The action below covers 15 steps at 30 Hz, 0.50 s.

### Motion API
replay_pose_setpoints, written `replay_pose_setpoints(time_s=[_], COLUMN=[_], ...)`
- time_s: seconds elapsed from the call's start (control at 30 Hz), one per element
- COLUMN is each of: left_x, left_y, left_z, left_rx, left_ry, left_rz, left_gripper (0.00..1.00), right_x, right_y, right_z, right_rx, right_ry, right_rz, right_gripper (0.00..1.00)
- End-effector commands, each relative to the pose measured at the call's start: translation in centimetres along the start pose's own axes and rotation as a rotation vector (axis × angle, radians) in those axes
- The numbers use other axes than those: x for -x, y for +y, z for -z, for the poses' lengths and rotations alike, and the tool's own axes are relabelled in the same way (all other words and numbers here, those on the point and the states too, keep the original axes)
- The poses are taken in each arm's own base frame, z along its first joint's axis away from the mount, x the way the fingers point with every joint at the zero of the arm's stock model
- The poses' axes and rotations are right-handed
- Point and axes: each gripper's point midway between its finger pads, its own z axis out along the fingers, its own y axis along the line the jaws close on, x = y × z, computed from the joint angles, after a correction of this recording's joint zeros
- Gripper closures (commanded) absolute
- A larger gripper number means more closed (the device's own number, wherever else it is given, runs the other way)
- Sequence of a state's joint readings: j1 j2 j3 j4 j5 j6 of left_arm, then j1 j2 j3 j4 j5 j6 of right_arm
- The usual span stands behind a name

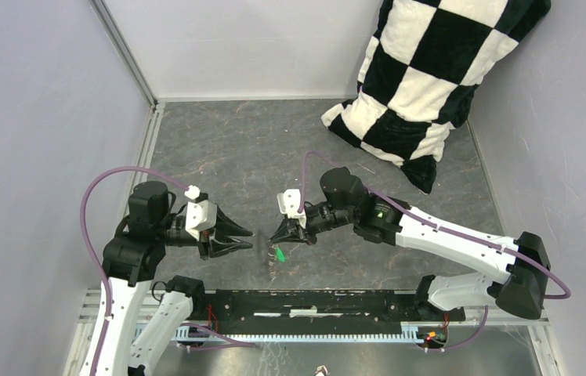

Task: Put the keys on the keyring
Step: Pick up the keyring from the center of the board.

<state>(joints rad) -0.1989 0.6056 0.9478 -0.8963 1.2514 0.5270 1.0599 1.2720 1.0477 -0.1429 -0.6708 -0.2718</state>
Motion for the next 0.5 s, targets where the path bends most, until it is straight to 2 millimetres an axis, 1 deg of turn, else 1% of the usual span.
replay_pose_setpoints(time_s=[0.0, 0.23, 0.33, 0.47], left_x=[0.0, -0.6, -0.8, -0.6], left_y=[-0.8, -0.8, -0.6, -0.4], left_z=[-0.1, -0.2, -0.2, -0.2], left_rx=[-0.050, -0.057, -0.051, -0.050], left_ry=[-0.018, -0.009, -0.001, -0.001], left_rz=[-0.065, -0.091, -0.101, -0.118], left_gripper=[0.64, 0.64, 0.64, 0.64], right_x=[4.9, 6.4, 6.5, 6.8], right_y=[-0.9, -0.9, -0.8, -0.7], right_z=[0.9, 0.3, -0.2, -0.6], right_rx=[-0.048, -0.048, -0.043, -0.043], right_ry=[-0.095, -0.052, -0.015, 0.028], right_rz=[0.040, 0.045, 0.038, 0.034], right_gripper=[0.99, 0.99, 0.99, 0.99])
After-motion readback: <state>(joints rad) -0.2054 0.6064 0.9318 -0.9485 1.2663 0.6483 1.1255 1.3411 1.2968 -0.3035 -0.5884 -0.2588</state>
